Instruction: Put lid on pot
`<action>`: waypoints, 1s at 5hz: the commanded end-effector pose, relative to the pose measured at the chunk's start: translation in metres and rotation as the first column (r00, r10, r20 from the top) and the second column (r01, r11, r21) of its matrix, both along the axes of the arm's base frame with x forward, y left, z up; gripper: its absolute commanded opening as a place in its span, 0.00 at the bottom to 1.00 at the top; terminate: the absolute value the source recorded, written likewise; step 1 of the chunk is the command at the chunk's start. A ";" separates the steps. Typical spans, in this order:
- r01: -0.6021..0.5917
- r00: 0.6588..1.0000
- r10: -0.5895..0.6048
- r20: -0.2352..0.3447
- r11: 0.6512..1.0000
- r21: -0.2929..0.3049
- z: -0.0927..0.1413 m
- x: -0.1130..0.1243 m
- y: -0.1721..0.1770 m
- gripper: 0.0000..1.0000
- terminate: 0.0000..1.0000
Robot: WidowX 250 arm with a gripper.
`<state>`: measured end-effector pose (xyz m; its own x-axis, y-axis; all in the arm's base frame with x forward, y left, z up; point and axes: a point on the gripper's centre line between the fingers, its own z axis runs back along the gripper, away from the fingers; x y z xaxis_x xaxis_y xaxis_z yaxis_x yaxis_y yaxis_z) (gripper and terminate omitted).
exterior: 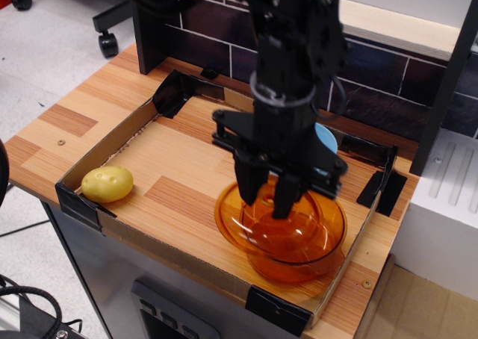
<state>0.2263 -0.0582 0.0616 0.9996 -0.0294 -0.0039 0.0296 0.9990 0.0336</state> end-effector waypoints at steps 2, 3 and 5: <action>-0.014 1.000 0.014 0.024 1.000 -0.004 -0.004 0.011 -0.004 0.00 0.00; -0.017 1.000 0.017 0.025 1.000 -0.004 -0.013 0.008 -0.005 0.00 0.00; -0.018 1.000 0.018 0.022 1.000 -0.004 -0.016 0.008 -0.006 0.00 0.00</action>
<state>0.2339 -0.0689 0.0504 0.9996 -0.0206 0.0217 0.0200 0.9994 0.0287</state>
